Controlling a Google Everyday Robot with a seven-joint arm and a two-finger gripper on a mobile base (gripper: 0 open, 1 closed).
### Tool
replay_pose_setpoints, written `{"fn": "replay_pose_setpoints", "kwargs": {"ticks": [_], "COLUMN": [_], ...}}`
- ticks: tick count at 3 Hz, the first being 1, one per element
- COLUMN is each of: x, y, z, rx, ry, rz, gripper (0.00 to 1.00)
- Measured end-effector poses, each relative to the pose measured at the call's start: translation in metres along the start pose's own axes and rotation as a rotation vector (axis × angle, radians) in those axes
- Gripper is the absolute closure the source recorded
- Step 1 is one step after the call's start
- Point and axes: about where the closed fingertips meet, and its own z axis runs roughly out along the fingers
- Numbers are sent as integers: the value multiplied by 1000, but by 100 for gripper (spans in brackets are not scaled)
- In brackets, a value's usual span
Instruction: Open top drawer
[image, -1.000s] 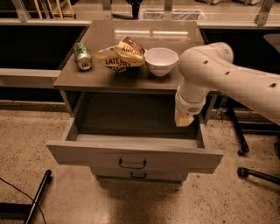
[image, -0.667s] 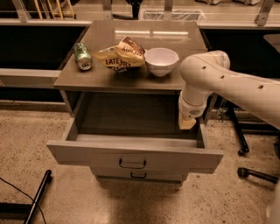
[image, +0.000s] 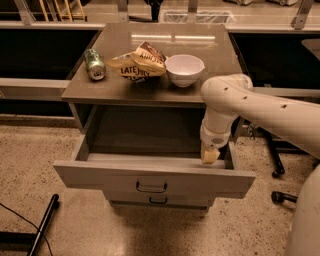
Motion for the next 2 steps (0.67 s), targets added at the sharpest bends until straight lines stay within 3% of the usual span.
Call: {"fn": "replay_pose_setpoints", "kwargs": {"ticks": [1, 2], "x": [-11, -13], "y": [45, 66], "z": [1, -8], "rx": [-40, -32], "ry": [-75, -154], "rz": [-25, -53], "gripper": [30, 6]}}
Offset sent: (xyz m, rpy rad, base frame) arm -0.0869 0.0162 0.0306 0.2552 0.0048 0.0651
